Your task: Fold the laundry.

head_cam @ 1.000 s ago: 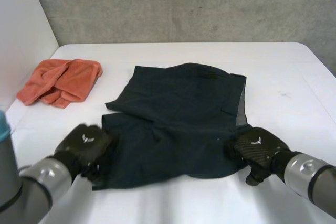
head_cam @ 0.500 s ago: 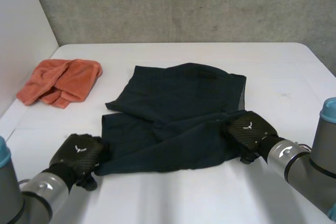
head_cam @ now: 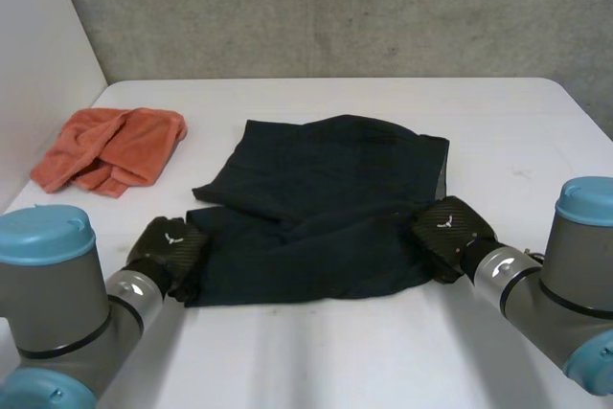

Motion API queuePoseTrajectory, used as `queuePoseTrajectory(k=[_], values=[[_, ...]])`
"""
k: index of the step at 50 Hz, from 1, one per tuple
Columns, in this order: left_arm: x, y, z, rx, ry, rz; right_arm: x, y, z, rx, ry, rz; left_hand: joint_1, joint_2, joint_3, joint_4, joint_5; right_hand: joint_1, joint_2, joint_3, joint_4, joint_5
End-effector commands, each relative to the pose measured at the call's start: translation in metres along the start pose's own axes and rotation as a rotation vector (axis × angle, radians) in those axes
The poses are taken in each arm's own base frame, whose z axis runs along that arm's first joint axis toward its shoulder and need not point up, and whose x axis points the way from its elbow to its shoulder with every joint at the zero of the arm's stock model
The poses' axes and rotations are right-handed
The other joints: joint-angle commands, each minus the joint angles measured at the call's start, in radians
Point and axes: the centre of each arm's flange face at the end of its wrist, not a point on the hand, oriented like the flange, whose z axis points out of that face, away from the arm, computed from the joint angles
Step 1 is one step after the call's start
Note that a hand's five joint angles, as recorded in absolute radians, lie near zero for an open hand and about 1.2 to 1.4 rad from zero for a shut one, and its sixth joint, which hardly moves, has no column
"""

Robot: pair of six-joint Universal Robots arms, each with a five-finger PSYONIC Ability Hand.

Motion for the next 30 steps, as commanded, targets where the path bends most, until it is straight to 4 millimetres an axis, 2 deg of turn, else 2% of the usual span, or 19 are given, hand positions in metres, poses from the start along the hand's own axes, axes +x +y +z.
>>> queuePoseTrajectory(k=[1,4,8,11,13,14,18,21,22,26,30], values=[[0.003,0.002,0.005,-0.005,0.014,0.016,0.006,-0.004,0.004,0.016,0.016,-0.017,0.467,0.474,0.481,0.478,0.486,0.706,0.577,0.571,0.569,0.610],[0.007,-0.001,0.003,0.005,0.023,0.032,0.007,-0.005,0.002,0.010,0.021,-0.010,0.467,0.474,0.481,0.478,0.486,0.706,0.577,0.571,0.569,0.610],[0.012,-0.017,-0.014,0.043,0.038,0.069,0.007,-0.011,-0.008,0.006,0.016,-0.016,0.467,0.474,0.481,0.478,0.486,0.706,0.577,0.571,0.569,0.610],[0.010,-0.033,-0.046,0.060,0.050,0.139,0.012,-0.026,-0.038,-0.069,-0.033,0.005,0.467,0.474,0.481,0.478,0.486,0.706,0.577,0.571,0.569,0.610],[0.009,-0.036,-0.058,0.050,0.057,0.166,0.009,-0.029,-0.051,-0.126,-0.084,0.020,0.467,0.474,0.481,0.478,0.486,0.706,0.577,0.571,0.569,0.610],[0.007,-0.038,-0.070,0.040,0.062,0.193,0.006,-0.032,-0.066,-0.187,-0.141,0.034,0.467,0.474,0.481,0.478,0.486,0.706,0.577,0.571,0.569,0.610],[0.004,-0.041,-0.098,-0.006,0.089,0.252,0.006,-0.039,-0.093,-0.305,-0.230,0.046,0.467,0.474,0.481,0.478,0.486,0.706,0.577,0.571,0.569,0.610],[0.004,-0.041,-0.113,-0.044,0.111,0.286,0.010,-0.046,-0.107,-0.332,-0.240,0.023,0.467,0.474,0.481,0.478,0.486,0.706,0.577,0.571,0.569,0.610],[0.003,-0.042,-0.120,-0.061,0.123,0.303,0.014,-0.054,-0.118,-0.317,-0.229,-0.008,0.467,0.474,0.481,0.478,0.486,0.706,0.577,0.571,0.569,0.610],[-0.001,-0.050,-0.134,-0.054,0.126,0.309,0.019,-0.068,-0.138,-0.284,-0.204,-0.054,0.467,0.474,0.481,0.478,0.486,0.706,0.577,0.571,0.569,0.610],[-0.005,-0.061,-0.129,0.007,0.093,0.302,0.024,-0.069,-0.139,-0.270,-0.197,-0.045,0.467,0.474,0.481,0.478,0.486,0.706,0.577,0.571,0.569,0.610]])
